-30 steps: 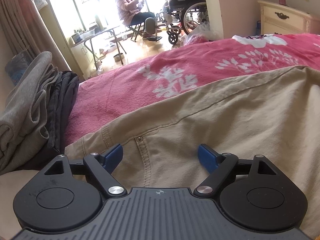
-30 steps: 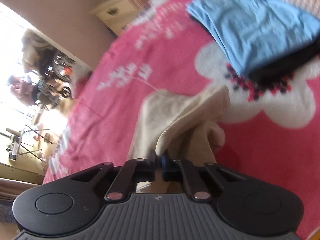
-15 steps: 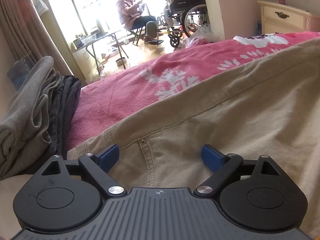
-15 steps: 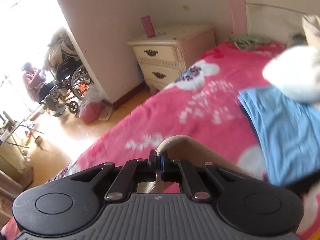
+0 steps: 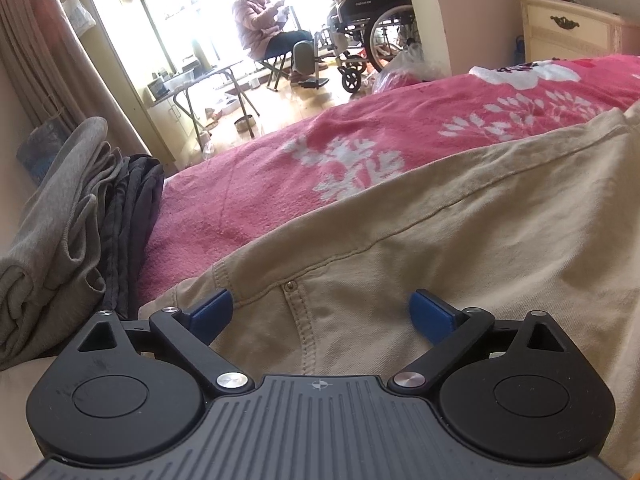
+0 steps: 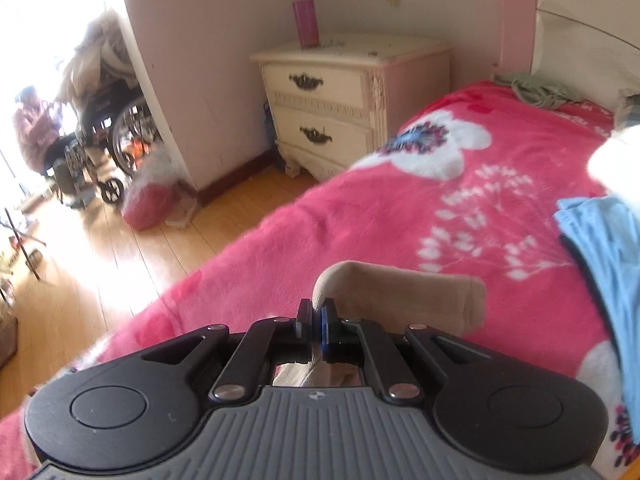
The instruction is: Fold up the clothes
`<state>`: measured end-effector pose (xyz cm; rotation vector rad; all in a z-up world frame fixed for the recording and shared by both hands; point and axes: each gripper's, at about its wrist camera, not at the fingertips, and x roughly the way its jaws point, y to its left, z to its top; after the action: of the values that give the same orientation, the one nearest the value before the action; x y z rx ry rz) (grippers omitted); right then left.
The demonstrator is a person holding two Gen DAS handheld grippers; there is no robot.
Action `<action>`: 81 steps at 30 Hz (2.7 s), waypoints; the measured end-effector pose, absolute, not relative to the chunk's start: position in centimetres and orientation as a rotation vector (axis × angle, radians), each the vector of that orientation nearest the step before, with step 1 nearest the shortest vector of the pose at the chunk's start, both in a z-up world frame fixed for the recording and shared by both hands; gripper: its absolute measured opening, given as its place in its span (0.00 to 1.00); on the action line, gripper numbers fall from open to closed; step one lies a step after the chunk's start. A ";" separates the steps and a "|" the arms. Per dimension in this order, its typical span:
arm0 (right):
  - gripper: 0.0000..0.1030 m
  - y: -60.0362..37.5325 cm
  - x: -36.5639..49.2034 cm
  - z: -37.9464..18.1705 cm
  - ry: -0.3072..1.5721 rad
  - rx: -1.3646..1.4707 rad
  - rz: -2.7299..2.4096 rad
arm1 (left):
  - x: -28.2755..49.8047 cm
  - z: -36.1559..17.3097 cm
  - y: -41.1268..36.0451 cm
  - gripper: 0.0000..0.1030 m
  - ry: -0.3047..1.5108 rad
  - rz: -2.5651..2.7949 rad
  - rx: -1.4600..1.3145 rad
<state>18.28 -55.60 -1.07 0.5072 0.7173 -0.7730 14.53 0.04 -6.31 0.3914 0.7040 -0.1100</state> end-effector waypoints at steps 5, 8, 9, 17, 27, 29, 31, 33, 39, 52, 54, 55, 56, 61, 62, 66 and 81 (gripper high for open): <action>0.10 -57.0 18.4 -4.3 0.870 0.555 -0.743 | 14.5 -6.6 0.0 0.97 0.692 -0.102 0.393; 0.26 -57.9 16.2 -3.1 0.790 0.616 -0.686 | 14.6 -6.6 0.1 0.97 0.688 -0.103 0.390; 0.41 -58.2 14.7 -2.2 0.728 0.637 -0.673 | 14.6 -6.6 0.1 0.97 0.687 -0.104 0.390; 0.48 -63.3 3.7 -1.3 0.535 0.894 -0.747 | 14.7 -6.1 -0.1 0.95 0.694 -0.101 0.396; 0.47 -58.7 3.0 -6.4 0.681 1.065 -0.525 | 12.1 -1.2 -3.5 0.91 0.625 -0.262 0.388; 0.46 -56.9 3.0 -6.1 0.702 1.036 -0.459 | 11.7 0.1 -5.2 0.91 0.648 -0.342 0.384; 0.46 -55.6 2.9 -5.8 0.692 1.004 -0.447 | 10.8 1.8 -7.5 0.92 0.654 -0.455 0.421; 0.44 -55.7 2.2 -5.6 0.629 1.015 -0.473 | 9.4 3.3 -10.6 0.93 0.646 -0.568 0.502; 0.45 -61.3 0.0 -8.5 0.391 1.205 -0.643 | 6.2 3.1 -19.4 0.93 0.607 -0.722 0.700; 0.24 -68.2 4.0 -12.2 0.375 1.445 -0.550 | 4.6 -3.4 -25.4 0.60 0.657 -0.712 0.807; 0.09 -68.0 4.2 -11.0 0.358 1.375 -0.570 | 4.2 -3.3 -25.0 0.60 0.653 -0.716 0.824; 0.08 -67.6 4.0 -10.3 0.338 1.337 -0.572 | 4.0 -3.3 -24.8 0.61 0.653 -0.718 0.829; 0.07 -67.2 3.9 -9.5 0.319 1.300 -0.573 | 4.0 -3.4 -24.6 0.61 0.654 -0.721 0.830; 0.07 -64.6 2.2 -3.2 0.254 1.069 -0.570 | 4.5 -3.7 -23.9 0.62 0.651 -0.717 0.819; 0.07 -64.0 1.9 -1.6 0.243 1.012 -0.573 | 4.9 -3.6 -23.7 0.62 0.656 -0.714 0.808; 0.07 -61.4 0.9 4.5 0.203 0.808 -0.591 | 5.9 -3.1 -22.9 0.62 0.667 -0.712 0.757; 0.42 -65.8 5.8 -0.4 0.350 0.949 -0.627 | 8.7 -3.6 -22.0 0.72 0.730 -0.591 0.644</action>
<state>5.80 -65.81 -0.41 0.9487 0.3503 -0.6272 8.72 -21.95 -3.55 0.6439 0.7296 -0.5908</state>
